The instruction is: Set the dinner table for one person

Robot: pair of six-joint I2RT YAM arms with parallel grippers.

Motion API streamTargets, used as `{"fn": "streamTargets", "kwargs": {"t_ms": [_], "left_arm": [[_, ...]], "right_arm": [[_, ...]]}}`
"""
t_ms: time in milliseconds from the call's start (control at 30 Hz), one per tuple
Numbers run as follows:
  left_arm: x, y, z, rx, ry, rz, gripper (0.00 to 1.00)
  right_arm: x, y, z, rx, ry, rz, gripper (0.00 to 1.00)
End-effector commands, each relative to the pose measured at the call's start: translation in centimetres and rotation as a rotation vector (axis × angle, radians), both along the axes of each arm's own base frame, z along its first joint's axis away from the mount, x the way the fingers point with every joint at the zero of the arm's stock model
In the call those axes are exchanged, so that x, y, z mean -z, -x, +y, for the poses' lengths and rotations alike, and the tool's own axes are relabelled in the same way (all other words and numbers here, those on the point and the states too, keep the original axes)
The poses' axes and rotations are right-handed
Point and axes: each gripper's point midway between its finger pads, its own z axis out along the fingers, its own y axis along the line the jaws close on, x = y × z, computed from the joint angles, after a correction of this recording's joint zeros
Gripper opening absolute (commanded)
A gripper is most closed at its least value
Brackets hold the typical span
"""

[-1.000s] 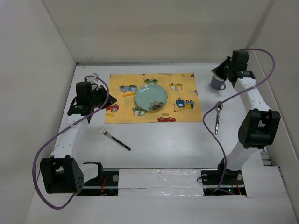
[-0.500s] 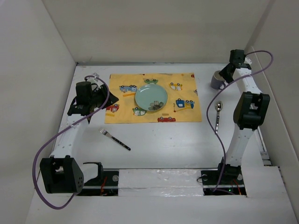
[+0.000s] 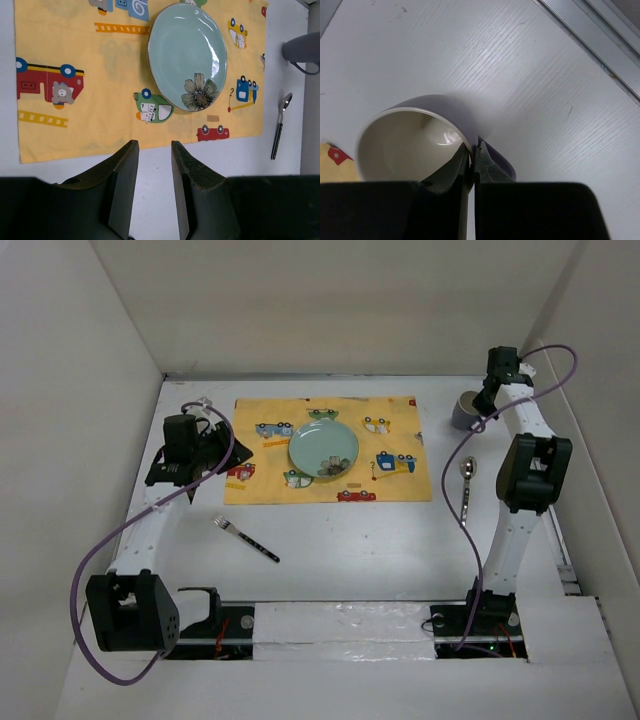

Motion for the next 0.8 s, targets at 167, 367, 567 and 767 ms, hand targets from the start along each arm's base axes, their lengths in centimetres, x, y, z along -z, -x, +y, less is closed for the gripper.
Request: {"fn": "streamTargets", "kwargs": {"t_ms": [167,367,567,767], "left_arm": [[-1.6,-1.5,-0.3,0.020,-0.003,-0.045,0.30],[-1.2,-1.4,-0.3,0.018,-0.002,-0.034,0.30],[-0.8,-1.3,-0.2,0.017,-0.005,-0.028,0.30],[-0.8,-1.3,-0.2,0.018,-0.008,-0.026,0.30]], "right_arm": [[-13.0,-4.1,10.1,-0.275,0.051,-0.308,0.00],[-11.1,-5.5,15.6,-0.405,0.011,-0.260,0.00],[-9.0,-6.4,19.0,-0.467,-0.012,-0.219,0.00],[-6.9,-6.4,19.1,-0.447,-0.002,-0.167,0.00]]}}
